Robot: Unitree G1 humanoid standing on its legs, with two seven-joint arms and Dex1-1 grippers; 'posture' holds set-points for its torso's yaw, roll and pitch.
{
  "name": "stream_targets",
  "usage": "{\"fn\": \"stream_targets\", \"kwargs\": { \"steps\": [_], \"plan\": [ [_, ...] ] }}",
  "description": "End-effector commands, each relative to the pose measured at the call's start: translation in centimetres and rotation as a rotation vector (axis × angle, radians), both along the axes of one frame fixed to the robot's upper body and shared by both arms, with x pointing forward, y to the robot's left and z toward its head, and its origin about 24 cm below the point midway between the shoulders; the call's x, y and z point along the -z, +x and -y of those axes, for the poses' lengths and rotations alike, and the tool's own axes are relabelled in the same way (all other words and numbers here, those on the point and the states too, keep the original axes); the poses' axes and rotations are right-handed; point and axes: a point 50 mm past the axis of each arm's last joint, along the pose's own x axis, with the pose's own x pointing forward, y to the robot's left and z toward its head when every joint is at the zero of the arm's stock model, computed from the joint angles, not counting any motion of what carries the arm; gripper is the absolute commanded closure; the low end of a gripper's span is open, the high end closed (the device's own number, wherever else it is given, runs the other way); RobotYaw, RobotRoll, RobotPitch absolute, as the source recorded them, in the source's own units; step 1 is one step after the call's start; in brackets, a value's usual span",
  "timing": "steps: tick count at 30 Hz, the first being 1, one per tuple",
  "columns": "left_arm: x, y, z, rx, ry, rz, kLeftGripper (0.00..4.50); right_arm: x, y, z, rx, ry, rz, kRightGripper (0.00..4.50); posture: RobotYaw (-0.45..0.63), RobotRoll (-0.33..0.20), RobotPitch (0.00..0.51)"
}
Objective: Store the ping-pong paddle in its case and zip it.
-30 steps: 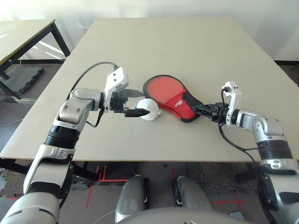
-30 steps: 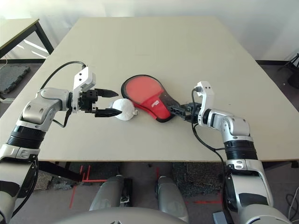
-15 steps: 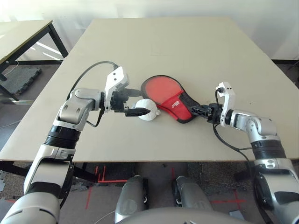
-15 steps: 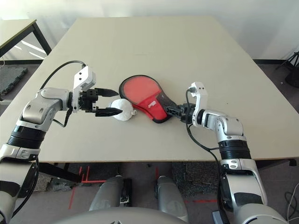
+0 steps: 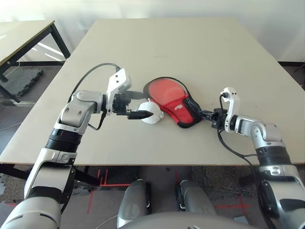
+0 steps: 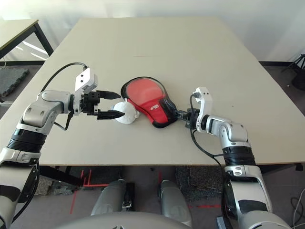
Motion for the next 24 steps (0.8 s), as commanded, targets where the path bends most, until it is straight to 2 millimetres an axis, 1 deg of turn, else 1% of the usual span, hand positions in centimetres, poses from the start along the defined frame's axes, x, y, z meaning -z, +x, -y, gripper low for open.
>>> {"fn": "stream_targets", "kwargs": {
  "steps": [1, 5, 16, 21, 24],
  "plan": [
    [0.1, -0.2, -0.3, -0.008, 0.008, 0.006, 0.00, 1.5, -2.0, 0.0, -0.026, 0.004, -0.112, 4.47, 0.09, 0.000, 0.058],
    [0.2, -0.2, -0.4, -0.011, 0.007, 0.004, 0.00, 1.1, -3.2, 0.2, -0.047, 0.007, -0.125, 4.47, 0.08, 0.000, 0.064],
    [0.1, 0.1, -0.5, -0.008, 0.014, 0.004, 0.00, -0.5, -6.3, 2.5, -0.086, -0.014, -0.151, 4.47, 0.06, 0.000, 0.075],
    [0.0, 0.2, -0.5, -0.008, 0.017, 0.005, 0.00, -0.3, -7.6, 3.4, -0.076, -0.008, -0.177, 4.47, 0.05, 0.000, 0.077],
    [0.0, 0.2, -0.6, -0.008, 0.019, 0.004, 0.00, -0.2, -8.5, 3.5, -0.088, 0.014, -0.197, 4.47, 0.05, 0.000, 0.076]
  ]
}}
